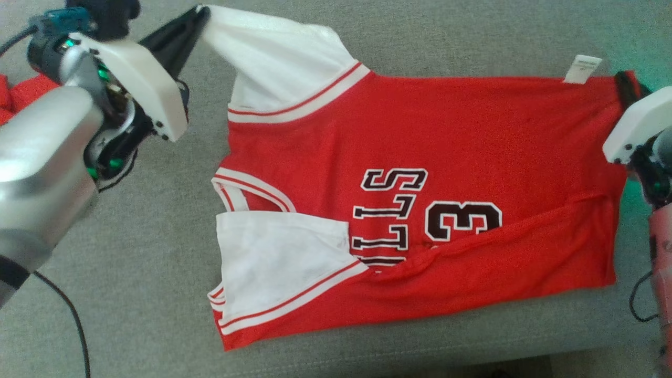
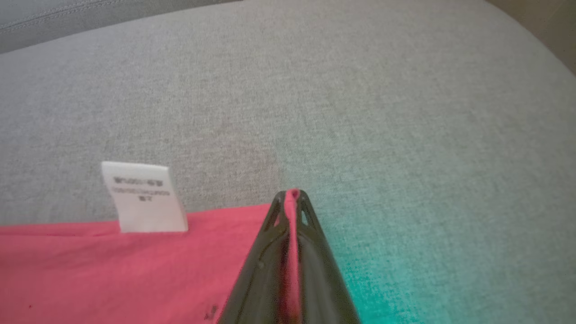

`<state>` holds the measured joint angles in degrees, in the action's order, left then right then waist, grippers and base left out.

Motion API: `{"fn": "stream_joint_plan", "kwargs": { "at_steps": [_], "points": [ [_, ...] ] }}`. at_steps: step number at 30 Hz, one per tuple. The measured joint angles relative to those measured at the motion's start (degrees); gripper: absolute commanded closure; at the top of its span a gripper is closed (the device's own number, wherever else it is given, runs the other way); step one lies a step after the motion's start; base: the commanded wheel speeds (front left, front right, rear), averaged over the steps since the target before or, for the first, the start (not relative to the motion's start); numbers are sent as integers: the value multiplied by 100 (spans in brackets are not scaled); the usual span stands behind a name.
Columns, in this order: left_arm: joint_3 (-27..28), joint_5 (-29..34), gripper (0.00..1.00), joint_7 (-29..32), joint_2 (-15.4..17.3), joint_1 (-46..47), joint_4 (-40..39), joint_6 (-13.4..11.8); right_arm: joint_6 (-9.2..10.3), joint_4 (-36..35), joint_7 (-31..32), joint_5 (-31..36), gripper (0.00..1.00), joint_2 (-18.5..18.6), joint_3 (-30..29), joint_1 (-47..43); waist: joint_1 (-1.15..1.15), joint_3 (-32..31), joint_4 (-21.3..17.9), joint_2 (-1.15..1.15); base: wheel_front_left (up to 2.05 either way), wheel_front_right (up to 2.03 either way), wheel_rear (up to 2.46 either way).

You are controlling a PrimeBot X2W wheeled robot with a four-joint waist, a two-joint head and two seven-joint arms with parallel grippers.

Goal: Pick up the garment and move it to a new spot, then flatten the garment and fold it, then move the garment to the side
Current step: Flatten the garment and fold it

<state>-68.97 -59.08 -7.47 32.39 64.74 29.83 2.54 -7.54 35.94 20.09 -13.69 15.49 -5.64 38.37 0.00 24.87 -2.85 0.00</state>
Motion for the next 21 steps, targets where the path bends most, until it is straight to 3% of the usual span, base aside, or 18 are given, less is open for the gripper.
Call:
{"fn": "stream_joint_plan", "kwargs": {
  "at_steps": [7, 21],
  "points": [
    [222, 54, 100, -343, -69, 77, 360, -213, 0, 153, -405, 76, 100, 110, 51, 475, 0, 91, 49, 0, 0, 0, 0],
    [655, 365, 100, -675, -672, 875, 1369, -140, 0, 918, -1336, 412, 100, 143, 154, 1550, 1, 310, 109, 0, 0, 0, 0]
  ]
}}
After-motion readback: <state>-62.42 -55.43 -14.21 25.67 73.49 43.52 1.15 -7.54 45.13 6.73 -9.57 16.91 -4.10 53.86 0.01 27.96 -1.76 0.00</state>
